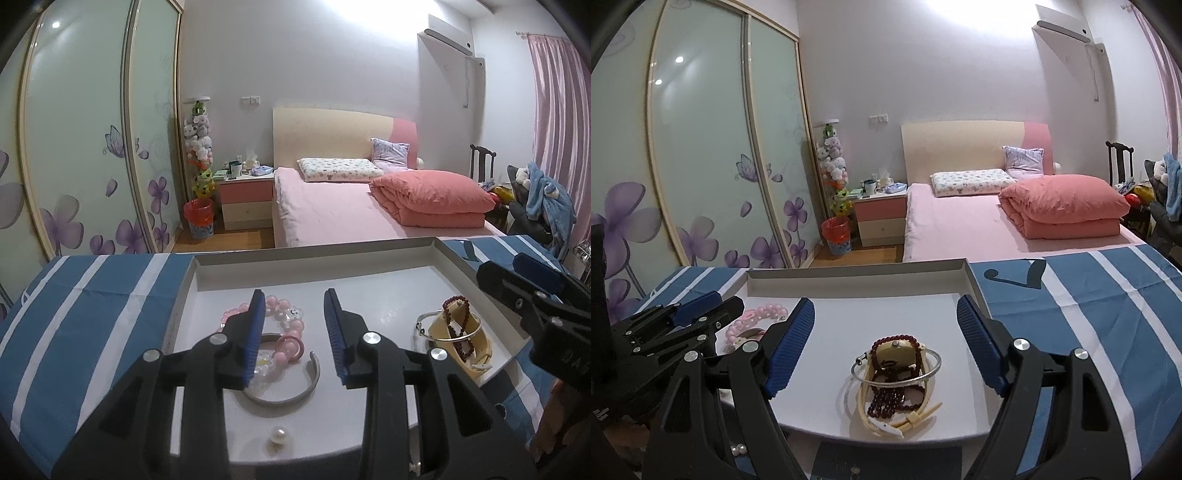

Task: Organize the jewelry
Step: 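Open the left gripper over the pink bracelet while the right drops the bangle onto the watch, then move the left gripper to the pearl bracelet and close on its strand, then lift the pearl bracelet with the left tool while the right grasps the silver ring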

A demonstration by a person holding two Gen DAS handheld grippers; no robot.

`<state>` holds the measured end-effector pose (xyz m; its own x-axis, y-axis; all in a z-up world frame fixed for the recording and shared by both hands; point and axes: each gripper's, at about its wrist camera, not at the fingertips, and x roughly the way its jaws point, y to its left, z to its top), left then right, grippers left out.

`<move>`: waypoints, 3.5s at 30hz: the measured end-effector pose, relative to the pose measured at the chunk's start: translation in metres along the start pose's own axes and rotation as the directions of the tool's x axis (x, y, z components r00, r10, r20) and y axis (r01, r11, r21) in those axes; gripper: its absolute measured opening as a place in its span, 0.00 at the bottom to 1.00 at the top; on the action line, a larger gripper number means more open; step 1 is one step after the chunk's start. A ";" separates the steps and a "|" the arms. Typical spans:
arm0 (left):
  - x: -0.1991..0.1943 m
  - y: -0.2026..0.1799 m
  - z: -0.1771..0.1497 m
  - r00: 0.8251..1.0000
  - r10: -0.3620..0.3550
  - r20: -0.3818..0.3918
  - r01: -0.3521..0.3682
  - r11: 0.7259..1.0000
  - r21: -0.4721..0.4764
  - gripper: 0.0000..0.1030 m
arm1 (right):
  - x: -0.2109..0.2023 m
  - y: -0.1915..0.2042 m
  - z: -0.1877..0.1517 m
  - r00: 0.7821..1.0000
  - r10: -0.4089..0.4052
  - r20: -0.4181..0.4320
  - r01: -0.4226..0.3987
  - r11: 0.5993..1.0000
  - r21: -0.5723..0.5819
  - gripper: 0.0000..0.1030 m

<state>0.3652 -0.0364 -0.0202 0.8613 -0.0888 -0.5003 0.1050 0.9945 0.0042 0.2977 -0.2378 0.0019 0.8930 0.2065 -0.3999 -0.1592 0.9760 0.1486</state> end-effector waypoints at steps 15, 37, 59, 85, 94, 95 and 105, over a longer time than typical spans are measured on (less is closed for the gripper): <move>-0.062 -0.005 -0.047 0.984 -0.096 -0.149 0.109 0.991 0.081 0.41 | -0.064 -0.006 -0.023 0.999 -0.006 -0.044 0.006 1.000 0.013 0.72; -0.050 -0.032 -0.080 0.940 -0.111 -0.321 0.166 0.975 0.150 0.40 | -0.098 -0.015 -0.058 0.999 -0.028 -0.024 0.029 1.000 0.009 0.72; -0.047 -0.033 -0.087 0.930 -0.074 -0.360 0.158 0.965 0.210 0.10 | -0.098 -0.023 -0.058 0.999 -0.024 -0.029 0.026 0.998 0.055 0.72; -0.068 0.084 -0.093 0.929 0.051 -0.366 -0.047 0.999 0.019 0.10 | -0.037 -0.009 -0.073 0.921 -0.051 -0.385 0.032 0.998 -0.054 0.45; -0.068 0.084 -0.093 0.929 0.051 -0.366 -0.047 0.999 0.019 0.10 | -0.037 -0.004 -0.069 0.920 -0.030 -0.390 0.006 0.998 -0.061 0.40; -0.068 0.084 -0.093 0.929 0.050 -0.366 -0.046 0.999 0.018 0.10 | -0.036 -0.004 -0.069 0.919 -0.036 -0.392 0.011 0.998 -0.064 0.40; -0.068 0.084 -0.093 0.929 0.050 -0.366 -0.046 0.999 0.018 0.10 | -0.012 -0.001 -0.067 0.895 -0.047 -0.445 0.016 0.997 -0.073 0.40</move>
<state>0.2696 0.0587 -0.0662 0.6234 -0.0125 -0.7818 0.0740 0.9963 0.0431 0.2591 -0.2364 -0.0541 0.6191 0.1701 -0.7667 -0.1754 0.9815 0.0761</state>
